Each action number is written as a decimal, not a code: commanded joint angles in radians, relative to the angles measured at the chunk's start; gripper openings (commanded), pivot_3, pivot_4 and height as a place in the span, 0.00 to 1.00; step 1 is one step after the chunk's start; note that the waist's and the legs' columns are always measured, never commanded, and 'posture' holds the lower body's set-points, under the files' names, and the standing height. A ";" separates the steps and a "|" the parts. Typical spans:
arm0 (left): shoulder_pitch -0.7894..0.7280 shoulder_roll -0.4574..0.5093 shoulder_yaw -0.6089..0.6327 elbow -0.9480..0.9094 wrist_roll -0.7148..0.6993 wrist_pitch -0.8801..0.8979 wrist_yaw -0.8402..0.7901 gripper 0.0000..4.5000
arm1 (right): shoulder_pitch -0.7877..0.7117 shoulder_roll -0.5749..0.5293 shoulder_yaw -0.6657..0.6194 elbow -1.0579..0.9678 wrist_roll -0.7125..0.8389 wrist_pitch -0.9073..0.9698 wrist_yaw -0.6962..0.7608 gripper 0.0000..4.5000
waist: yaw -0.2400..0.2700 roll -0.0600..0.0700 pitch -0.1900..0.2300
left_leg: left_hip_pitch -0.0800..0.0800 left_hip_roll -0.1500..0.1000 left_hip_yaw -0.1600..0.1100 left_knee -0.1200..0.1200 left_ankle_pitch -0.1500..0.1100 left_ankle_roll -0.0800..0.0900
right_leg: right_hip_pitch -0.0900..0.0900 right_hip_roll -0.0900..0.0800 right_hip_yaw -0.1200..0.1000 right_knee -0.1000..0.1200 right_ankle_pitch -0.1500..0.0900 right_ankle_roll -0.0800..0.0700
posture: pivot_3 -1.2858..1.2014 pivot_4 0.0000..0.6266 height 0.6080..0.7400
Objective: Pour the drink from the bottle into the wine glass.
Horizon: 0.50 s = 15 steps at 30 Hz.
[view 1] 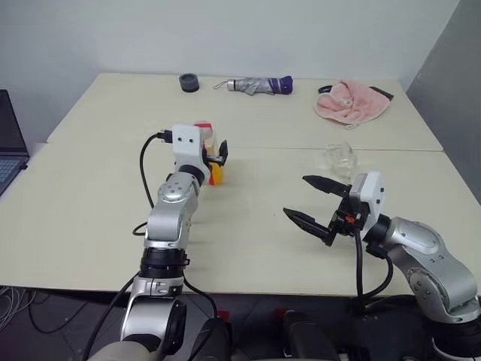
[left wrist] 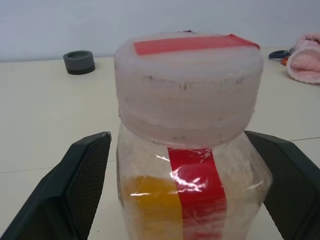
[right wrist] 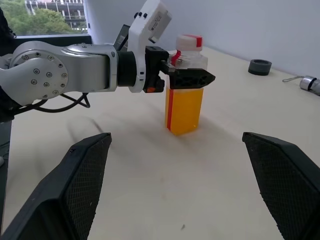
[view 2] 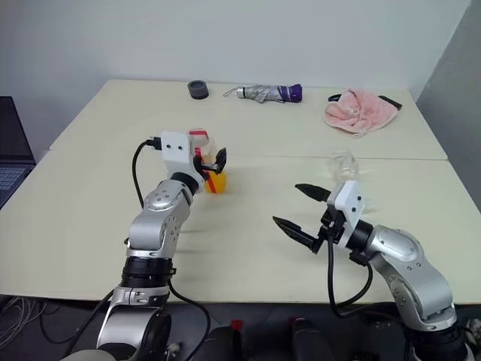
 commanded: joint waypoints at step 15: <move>-0.025 -0.001 -0.005 -0.038 0.003 0.005 0.000 0.57 | -0.019 -0.001 -0.006 -0.005 -0.003 -0.005 -0.008 1.00 | 0.000 0.000 0.000 | 0.000 0.000 0.000 0.000 0.000 0.000 | 0.000 0.000 0.000 0.000 0.000 0.000 | 0.52 0.24 1.00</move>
